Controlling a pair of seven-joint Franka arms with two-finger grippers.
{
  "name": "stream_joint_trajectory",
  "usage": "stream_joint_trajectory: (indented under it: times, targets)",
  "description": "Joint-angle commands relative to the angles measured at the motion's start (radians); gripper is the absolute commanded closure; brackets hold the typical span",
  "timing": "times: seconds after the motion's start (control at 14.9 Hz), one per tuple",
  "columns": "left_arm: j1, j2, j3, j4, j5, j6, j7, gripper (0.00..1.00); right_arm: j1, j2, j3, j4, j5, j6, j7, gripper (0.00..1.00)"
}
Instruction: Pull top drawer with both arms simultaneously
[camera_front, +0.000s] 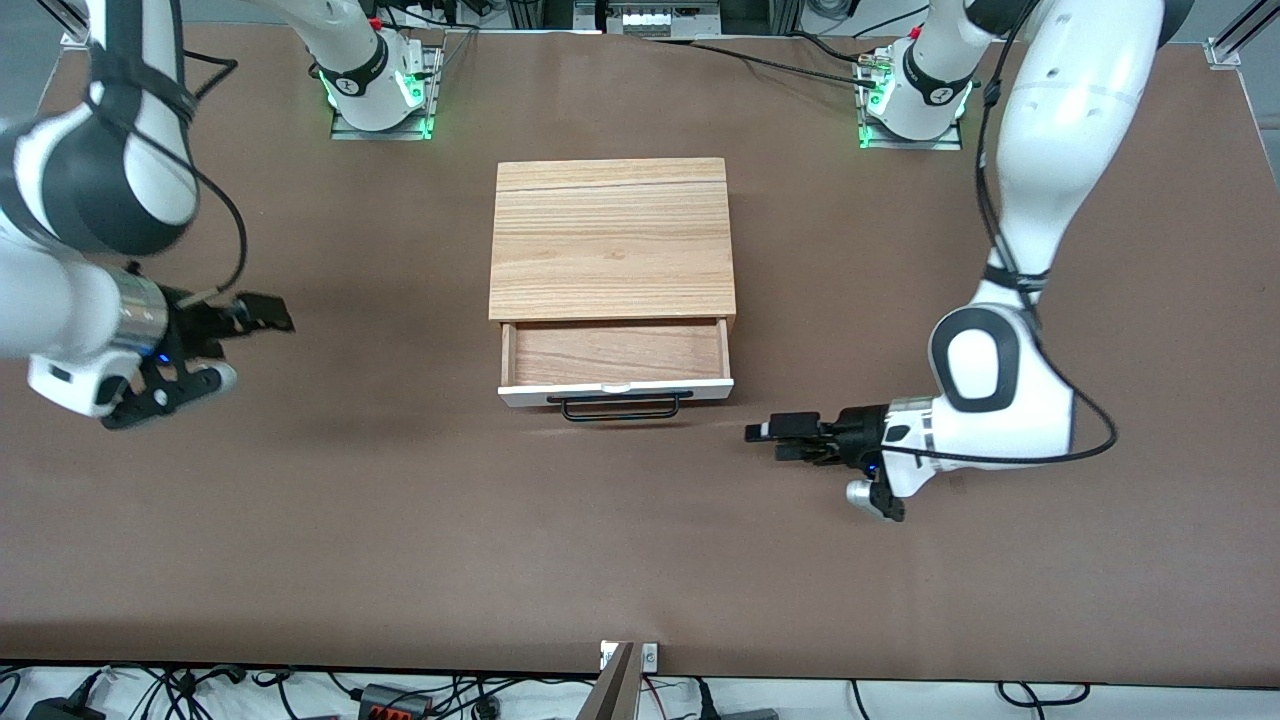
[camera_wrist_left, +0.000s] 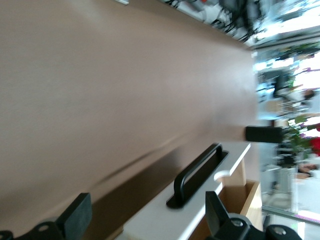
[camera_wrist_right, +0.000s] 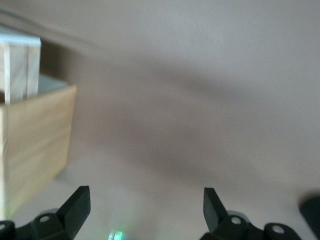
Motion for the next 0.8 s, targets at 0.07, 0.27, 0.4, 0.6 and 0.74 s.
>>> stream_joint_trajectory:
  times: [0.07,0.27,0.4,0.6,0.74]
  targets:
    - [0.022,-0.13,0.009,-0.024,0.317,-0.101,-0.12,0.0,-0.001,-0.006,-0.021,0.124,-0.106,-0.217,0.069,0.0]
    - [0.032,-0.238,0.023,-0.024,0.512,-0.19,-0.305,0.0,-0.01,-0.059,-0.004,0.07,-0.158,-0.226,0.089,0.0]
    - [0.032,-0.287,0.026,-0.023,0.642,-0.27,-0.533,0.0,-0.091,-0.117,0.107,-0.007,-0.168,-0.13,0.152,0.0]
    - [0.031,-0.377,0.023,-0.021,0.811,-0.362,-0.594,0.0,-0.28,-0.212,0.345,-0.154,-0.2,-0.013,0.253,0.0]
    - [0.035,-0.437,0.03,-0.029,0.818,-0.373,-0.597,0.0,-0.38,-0.305,0.429,-0.304,-0.209,0.14,0.328,0.0]
